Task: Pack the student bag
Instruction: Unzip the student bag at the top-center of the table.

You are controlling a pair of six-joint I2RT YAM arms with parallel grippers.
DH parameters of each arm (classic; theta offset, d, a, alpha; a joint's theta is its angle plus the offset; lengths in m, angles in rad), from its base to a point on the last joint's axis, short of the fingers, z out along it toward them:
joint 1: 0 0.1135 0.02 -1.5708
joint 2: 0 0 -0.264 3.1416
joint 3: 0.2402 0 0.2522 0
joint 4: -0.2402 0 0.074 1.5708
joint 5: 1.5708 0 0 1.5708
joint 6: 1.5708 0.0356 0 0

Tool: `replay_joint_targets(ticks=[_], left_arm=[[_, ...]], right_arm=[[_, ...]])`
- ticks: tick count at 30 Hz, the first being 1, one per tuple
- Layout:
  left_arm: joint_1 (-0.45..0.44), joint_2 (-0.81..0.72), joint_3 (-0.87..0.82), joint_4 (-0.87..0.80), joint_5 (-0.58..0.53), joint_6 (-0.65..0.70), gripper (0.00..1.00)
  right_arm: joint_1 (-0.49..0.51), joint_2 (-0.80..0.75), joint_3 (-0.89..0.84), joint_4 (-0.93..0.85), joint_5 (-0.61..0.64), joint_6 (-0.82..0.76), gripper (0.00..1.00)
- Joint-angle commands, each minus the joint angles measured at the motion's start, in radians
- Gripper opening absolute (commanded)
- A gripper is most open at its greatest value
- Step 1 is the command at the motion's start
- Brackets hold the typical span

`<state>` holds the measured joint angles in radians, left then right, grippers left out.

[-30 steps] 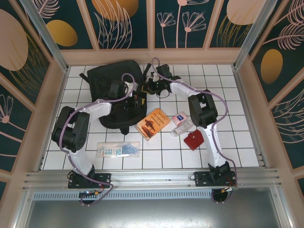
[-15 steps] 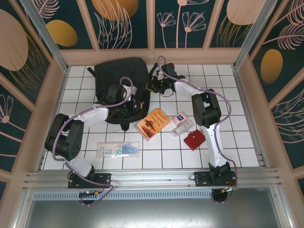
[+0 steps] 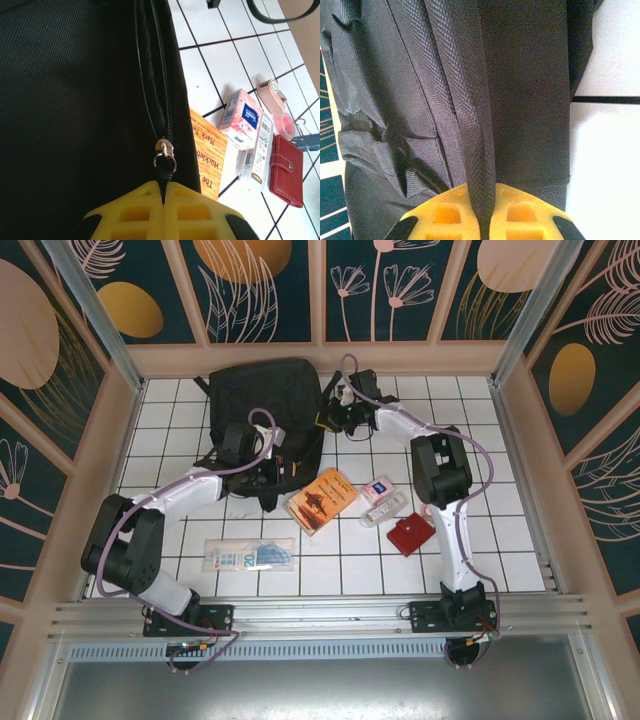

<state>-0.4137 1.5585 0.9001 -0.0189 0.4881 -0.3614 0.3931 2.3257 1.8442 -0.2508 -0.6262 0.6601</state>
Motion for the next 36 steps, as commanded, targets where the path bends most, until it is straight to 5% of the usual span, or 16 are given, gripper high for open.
replay_joint_targets(ticks=[1, 22, 25, 30, 36], left_arm=[[0.001, -0.033, -0.032, -0.078, -0.006, 0.030, 0.00], [0.000, -0.225, -0.102, -0.193, -0.199, 0.058, 0.00], [0.001, -0.192, -0.096, -0.123, -0.117, 0.016, 0.00], [0.001, -0.146, -0.080, 0.047, -0.013, -0.097, 0.00], [-0.016, -0.090, -0.053, 0.179, 0.050, -0.207, 0.00]], right_arm=[[-0.052, -0.062, -0.008, 0.001, 0.046, -0.041, 0.00], [-0.141, -0.005, 0.172, -0.188, 0.099, -0.184, 0.00], [-0.110, -0.023, 0.167, -0.172, 0.063, -0.185, 0.31], [-0.071, -0.142, 0.033, -0.138, 0.095, -0.120, 0.59], [-0.060, -0.320, -0.277, -0.045, 0.135, 0.044, 0.60]])
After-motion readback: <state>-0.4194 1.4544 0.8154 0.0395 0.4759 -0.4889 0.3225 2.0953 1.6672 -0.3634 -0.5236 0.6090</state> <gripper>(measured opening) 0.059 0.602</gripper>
